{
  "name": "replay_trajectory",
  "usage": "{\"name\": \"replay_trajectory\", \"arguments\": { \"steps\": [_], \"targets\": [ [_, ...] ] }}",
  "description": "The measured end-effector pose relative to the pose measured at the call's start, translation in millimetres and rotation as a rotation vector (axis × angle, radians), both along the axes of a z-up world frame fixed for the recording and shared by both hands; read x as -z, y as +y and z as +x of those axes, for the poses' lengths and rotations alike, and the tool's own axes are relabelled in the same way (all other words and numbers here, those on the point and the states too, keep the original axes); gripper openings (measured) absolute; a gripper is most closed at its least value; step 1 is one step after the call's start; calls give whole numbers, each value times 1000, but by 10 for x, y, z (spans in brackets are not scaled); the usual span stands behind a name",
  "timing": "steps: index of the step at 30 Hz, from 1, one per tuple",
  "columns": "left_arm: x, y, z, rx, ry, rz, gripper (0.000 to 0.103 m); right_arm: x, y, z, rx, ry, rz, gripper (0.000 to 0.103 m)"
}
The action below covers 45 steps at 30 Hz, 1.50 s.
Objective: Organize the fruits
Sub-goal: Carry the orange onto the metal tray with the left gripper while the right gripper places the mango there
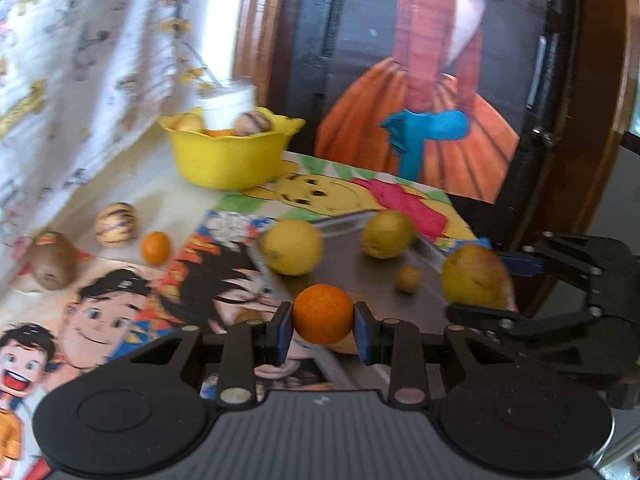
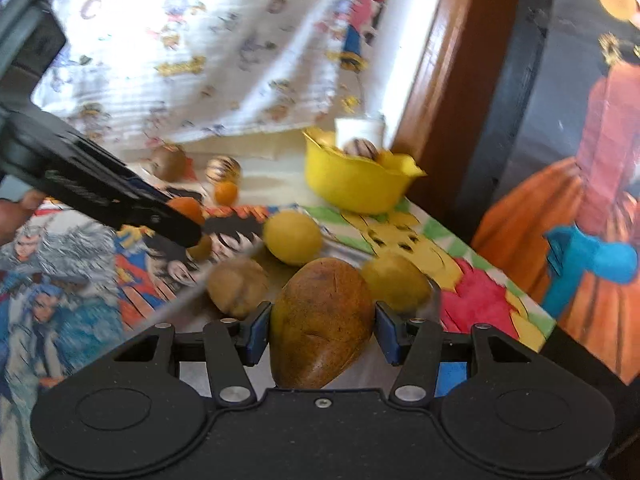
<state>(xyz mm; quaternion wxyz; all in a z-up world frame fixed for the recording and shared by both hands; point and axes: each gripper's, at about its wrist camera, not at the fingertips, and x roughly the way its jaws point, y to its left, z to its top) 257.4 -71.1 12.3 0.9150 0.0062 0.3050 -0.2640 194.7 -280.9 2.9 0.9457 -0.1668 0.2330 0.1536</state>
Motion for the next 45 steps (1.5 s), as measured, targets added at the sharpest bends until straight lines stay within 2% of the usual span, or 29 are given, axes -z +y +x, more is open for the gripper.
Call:
{"name": "replay_trajectory", "arguments": {
  "steps": [7, 16, 29, 45],
  "targets": [
    [143, -351, -174, 104, 7, 60, 35, 136, -149, 89, 1, 47, -8, 56],
    [263, -488, -109, 125, 42, 113, 35, 188, -238, 344, -12, 84, 0, 56],
    [359, -507, 73, 98, 63, 139, 35, 267, -245, 516, 0, 92, 2, 56],
    [404, -534, 253, 45, 55, 119, 35, 287, -271, 640, 30, 84, 4, 56]
  ]
}}
